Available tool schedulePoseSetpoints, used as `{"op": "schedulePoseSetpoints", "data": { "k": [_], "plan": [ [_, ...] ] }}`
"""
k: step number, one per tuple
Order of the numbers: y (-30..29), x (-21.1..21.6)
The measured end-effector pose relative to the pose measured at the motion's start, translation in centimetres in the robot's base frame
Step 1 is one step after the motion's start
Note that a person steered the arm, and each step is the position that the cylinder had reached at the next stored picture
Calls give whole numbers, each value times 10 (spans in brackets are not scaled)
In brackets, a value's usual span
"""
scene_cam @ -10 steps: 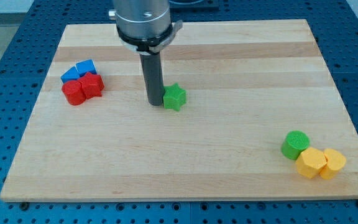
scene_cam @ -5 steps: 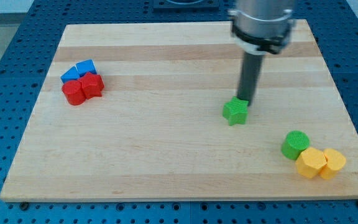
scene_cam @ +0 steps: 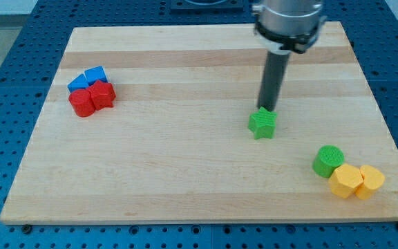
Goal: Move the green star above to the green circle
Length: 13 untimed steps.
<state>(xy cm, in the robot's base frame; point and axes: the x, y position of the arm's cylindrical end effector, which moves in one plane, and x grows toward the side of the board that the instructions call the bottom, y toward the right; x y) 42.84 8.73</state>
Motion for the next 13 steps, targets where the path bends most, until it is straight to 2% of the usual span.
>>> {"op": "schedulePoseSetpoints", "data": {
  "k": [2, 3, 5, 6, 7, 9, 10, 11, 12, 13],
  "plan": [
    [-70, 10],
    [-41, 57],
    [81, 66],
    [89, 66],
    [76, 69],
    [13, 86],
    [-15, 72],
    [-27, -1],
    [8, -6],
    [40, 9]
  ]
}}
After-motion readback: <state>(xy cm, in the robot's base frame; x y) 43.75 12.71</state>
